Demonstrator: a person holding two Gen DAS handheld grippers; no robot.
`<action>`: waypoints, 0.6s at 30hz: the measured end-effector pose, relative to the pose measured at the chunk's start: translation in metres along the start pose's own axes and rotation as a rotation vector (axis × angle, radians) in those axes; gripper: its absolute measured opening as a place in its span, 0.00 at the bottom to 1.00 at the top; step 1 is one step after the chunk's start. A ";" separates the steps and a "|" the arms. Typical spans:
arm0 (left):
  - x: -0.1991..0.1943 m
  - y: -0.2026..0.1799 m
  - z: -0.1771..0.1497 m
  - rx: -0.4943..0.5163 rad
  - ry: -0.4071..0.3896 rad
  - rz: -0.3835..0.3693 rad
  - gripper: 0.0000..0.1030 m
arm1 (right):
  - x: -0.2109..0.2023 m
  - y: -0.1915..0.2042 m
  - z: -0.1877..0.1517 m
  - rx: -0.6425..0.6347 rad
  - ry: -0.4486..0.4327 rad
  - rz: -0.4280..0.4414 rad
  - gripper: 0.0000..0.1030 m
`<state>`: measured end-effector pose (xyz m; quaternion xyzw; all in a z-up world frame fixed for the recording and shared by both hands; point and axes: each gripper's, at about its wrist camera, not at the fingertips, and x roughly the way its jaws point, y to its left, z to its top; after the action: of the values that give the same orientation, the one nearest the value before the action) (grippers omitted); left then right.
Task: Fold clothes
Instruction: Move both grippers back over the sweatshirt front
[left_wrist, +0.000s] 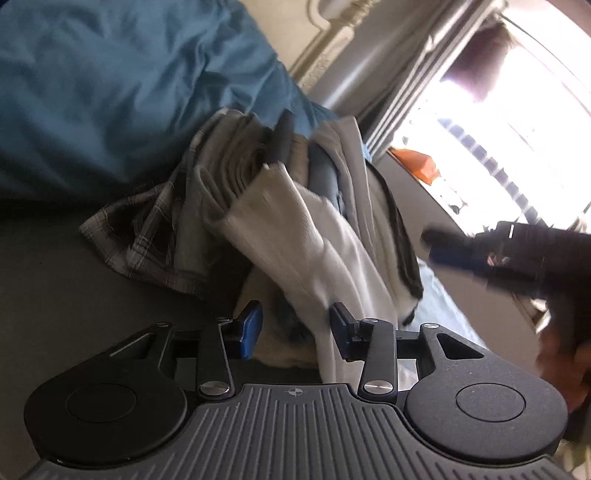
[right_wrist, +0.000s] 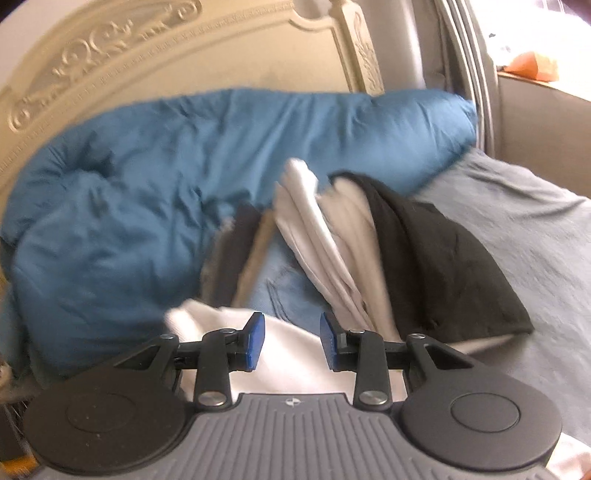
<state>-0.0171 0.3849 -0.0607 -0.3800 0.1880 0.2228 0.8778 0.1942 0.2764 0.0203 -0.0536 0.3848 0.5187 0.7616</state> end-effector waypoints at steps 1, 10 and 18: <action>0.001 0.002 0.000 -0.021 -0.006 0.002 0.46 | 0.004 0.000 -0.002 -0.001 0.006 0.001 0.34; 0.022 0.011 0.004 -0.131 -0.020 -0.011 0.28 | 0.030 0.008 -0.018 -0.020 0.041 0.016 0.34; -0.001 0.023 0.001 -0.089 -0.096 0.020 0.11 | 0.058 0.013 -0.031 -0.057 0.076 -0.044 0.34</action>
<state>-0.0300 0.3990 -0.0731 -0.4059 0.1393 0.2576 0.8657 0.1767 0.3108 -0.0347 -0.1033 0.3975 0.5102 0.7556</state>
